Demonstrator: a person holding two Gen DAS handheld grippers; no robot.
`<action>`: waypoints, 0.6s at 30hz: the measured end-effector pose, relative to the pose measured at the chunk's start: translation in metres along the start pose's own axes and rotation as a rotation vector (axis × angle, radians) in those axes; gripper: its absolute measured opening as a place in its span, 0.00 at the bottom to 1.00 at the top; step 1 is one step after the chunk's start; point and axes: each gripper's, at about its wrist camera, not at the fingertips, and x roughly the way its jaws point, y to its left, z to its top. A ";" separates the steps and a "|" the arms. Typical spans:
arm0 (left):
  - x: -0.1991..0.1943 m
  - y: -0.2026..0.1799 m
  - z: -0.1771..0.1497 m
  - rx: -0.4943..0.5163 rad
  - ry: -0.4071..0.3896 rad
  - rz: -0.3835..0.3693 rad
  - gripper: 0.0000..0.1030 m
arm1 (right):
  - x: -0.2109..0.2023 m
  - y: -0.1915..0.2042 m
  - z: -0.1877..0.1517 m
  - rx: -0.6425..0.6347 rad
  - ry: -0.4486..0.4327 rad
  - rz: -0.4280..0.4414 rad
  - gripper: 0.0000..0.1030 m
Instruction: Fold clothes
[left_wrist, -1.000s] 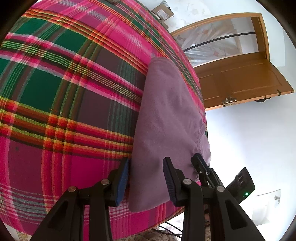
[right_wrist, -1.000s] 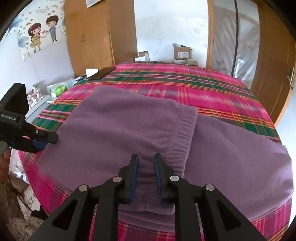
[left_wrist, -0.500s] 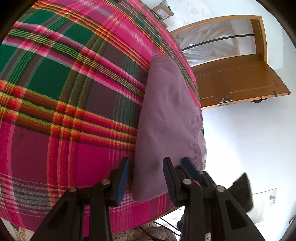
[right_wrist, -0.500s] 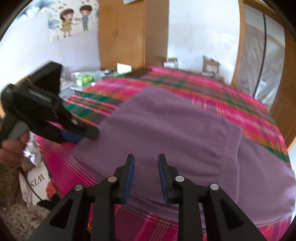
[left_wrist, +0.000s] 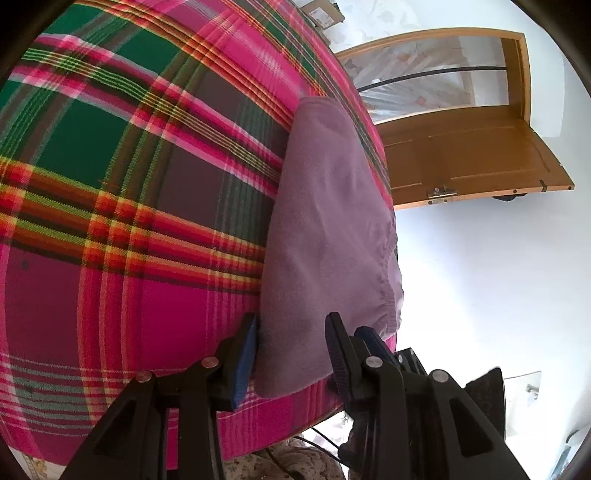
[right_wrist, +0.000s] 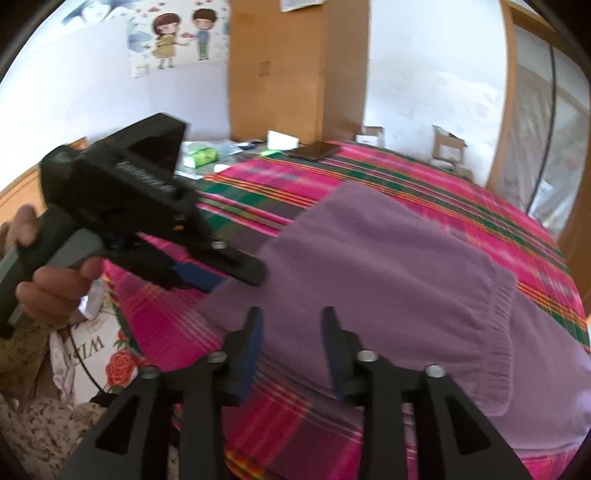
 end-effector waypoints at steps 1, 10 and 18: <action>0.000 -0.001 0.001 -0.002 0.003 -0.005 0.36 | 0.000 0.005 0.000 -0.019 -0.006 0.020 0.55; 0.000 -0.007 0.007 -0.015 0.026 -0.052 0.36 | 0.017 0.047 -0.002 -0.206 -0.011 -0.056 0.58; 0.000 -0.009 0.010 -0.026 0.043 -0.080 0.36 | 0.040 0.064 0.002 -0.278 0.001 -0.208 0.58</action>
